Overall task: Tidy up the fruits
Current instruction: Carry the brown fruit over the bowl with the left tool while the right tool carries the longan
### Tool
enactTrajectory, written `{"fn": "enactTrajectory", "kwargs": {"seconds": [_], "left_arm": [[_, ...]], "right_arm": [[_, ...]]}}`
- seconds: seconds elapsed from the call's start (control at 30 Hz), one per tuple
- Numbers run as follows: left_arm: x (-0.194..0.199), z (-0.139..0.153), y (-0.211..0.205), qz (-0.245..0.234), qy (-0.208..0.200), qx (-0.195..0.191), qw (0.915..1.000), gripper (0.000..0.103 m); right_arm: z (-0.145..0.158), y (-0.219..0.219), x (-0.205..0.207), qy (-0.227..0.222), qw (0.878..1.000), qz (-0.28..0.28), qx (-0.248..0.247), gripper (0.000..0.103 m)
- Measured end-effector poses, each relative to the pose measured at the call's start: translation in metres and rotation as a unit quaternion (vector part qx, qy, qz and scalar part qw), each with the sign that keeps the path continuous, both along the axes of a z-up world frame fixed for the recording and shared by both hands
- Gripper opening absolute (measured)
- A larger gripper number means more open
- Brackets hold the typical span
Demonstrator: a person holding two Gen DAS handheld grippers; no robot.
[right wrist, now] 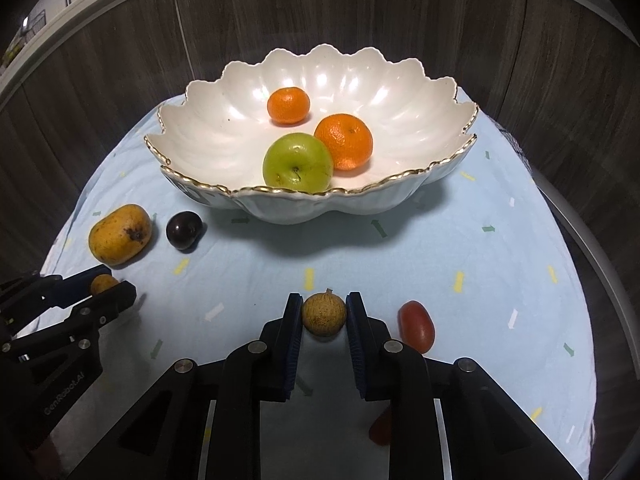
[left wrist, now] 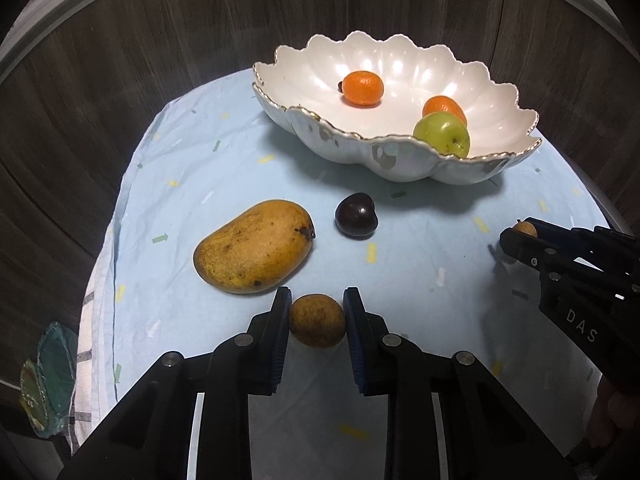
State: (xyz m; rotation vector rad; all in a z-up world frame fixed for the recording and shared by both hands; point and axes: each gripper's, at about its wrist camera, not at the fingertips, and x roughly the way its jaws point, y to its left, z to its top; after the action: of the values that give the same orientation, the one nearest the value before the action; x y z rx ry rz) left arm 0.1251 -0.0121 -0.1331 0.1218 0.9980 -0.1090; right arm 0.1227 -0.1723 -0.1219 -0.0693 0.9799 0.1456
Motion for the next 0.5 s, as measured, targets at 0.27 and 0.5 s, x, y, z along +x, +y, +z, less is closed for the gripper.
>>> {"fn": "enactTrajectory", "kwargs": {"seconds": [0.27, 0.5], "left_arm": [[-0.002, 0.012, 0.001, 0.001, -0.013, 0.0, 0.9999, 0.027], [-0.004, 0.022, 0.0, 0.002, -0.023, -0.001, 0.9997, 0.027]], "right_arm": [[0.014, 0.002, -0.004, -0.015, 1.0, 0.004, 0.004, 0.023], [0.025, 0.002, -0.008, -0.026, 1.0, 0.004, 0.007, 0.023]]}}
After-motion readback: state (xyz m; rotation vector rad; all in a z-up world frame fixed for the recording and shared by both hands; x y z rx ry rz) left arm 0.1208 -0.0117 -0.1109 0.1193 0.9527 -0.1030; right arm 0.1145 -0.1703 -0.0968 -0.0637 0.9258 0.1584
